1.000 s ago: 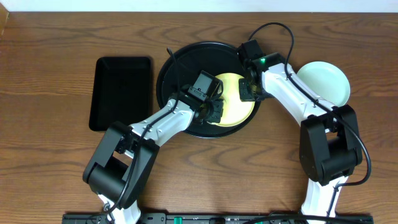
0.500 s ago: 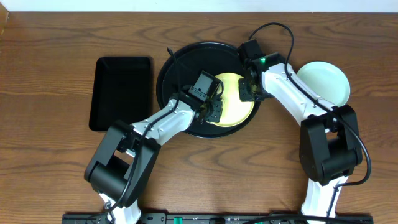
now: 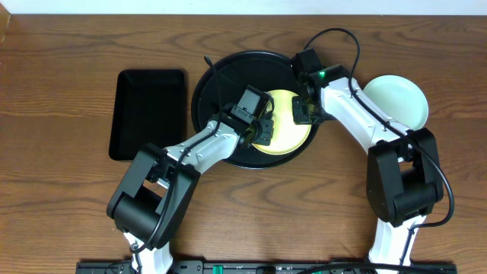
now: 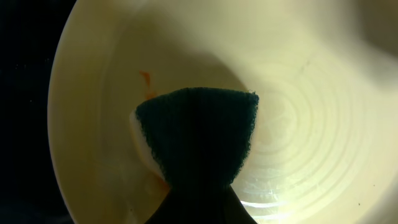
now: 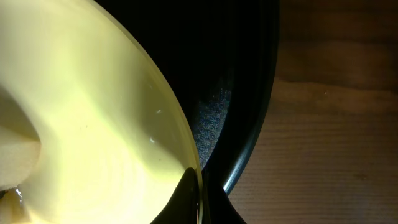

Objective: Clean dirty plates on tray and stack at the side
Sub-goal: 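Scrub the pale yellow plate with the sponge in the left gripper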

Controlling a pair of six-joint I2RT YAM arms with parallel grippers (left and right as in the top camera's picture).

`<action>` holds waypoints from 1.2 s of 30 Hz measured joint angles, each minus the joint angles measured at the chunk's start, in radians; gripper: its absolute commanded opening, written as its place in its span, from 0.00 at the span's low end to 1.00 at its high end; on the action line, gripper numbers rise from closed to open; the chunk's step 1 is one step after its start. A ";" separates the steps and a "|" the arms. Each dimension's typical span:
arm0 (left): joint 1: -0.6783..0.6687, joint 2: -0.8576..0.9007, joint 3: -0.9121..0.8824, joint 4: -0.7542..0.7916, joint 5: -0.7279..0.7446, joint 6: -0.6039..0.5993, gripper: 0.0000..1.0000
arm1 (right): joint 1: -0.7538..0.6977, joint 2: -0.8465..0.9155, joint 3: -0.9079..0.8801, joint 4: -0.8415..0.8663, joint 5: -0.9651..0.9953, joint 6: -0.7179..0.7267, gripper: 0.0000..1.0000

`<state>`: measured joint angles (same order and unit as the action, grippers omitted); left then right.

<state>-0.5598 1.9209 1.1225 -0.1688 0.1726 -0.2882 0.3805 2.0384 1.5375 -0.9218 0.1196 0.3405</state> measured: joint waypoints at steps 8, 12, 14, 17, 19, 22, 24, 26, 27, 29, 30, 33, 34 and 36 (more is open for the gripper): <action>0.001 0.021 0.004 0.025 -0.019 0.000 0.08 | -0.003 0.000 -0.003 0.000 -0.011 0.000 0.01; 0.002 0.027 0.005 0.055 -0.050 0.000 0.08 | -0.004 0.000 -0.003 0.000 -0.012 0.000 0.01; 0.003 0.031 0.005 0.071 -0.061 0.000 0.08 | -0.004 0.000 -0.003 0.000 -0.013 0.000 0.01; 0.005 0.037 0.005 0.096 -0.076 0.000 0.08 | -0.004 0.000 -0.003 0.000 -0.014 0.000 0.01; 0.006 0.039 0.005 0.109 -0.082 0.000 0.08 | -0.004 0.000 -0.003 0.000 -0.014 0.000 0.01; 0.008 0.043 0.005 0.122 -0.089 0.000 0.08 | -0.004 0.000 -0.003 0.000 -0.014 0.000 0.01; 0.008 0.045 0.005 0.129 -0.095 0.001 0.08 | -0.004 0.000 -0.003 0.000 -0.014 0.000 0.01; 0.008 0.047 0.005 0.135 -0.098 0.003 0.08 | -0.004 0.000 -0.003 0.000 -0.014 0.000 0.01; 0.008 0.047 0.005 0.138 -0.099 0.004 0.08 | -0.004 0.000 -0.003 0.000 -0.014 0.000 0.01; 0.009 0.048 0.005 0.146 -0.103 0.005 0.08 | -0.004 0.000 -0.003 0.000 -0.014 0.000 0.01; 0.009 0.050 0.005 0.151 -0.105 0.006 0.08 | -0.004 0.000 -0.003 0.000 -0.014 0.000 0.01; 0.010 0.056 0.005 0.179 -0.110 0.023 0.08 | -0.004 0.000 -0.003 0.000 -0.014 0.000 0.01; 0.011 0.057 0.005 0.187 -0.113 0.027 0.08 | -0.004 0.000 -0.003 0.000 -0.014 0.000 0.01; 0.013 0.062 0.005 0.202 -0.121 0.031 0.08 | -0.004 0.000 -0.003 0.000 -0.014 0.000 0.01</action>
<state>-0.5468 1.9827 1.1275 0.0330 0.0517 -0.2569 0.3763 2.0384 1.5341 -0.9218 0.1055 0.3401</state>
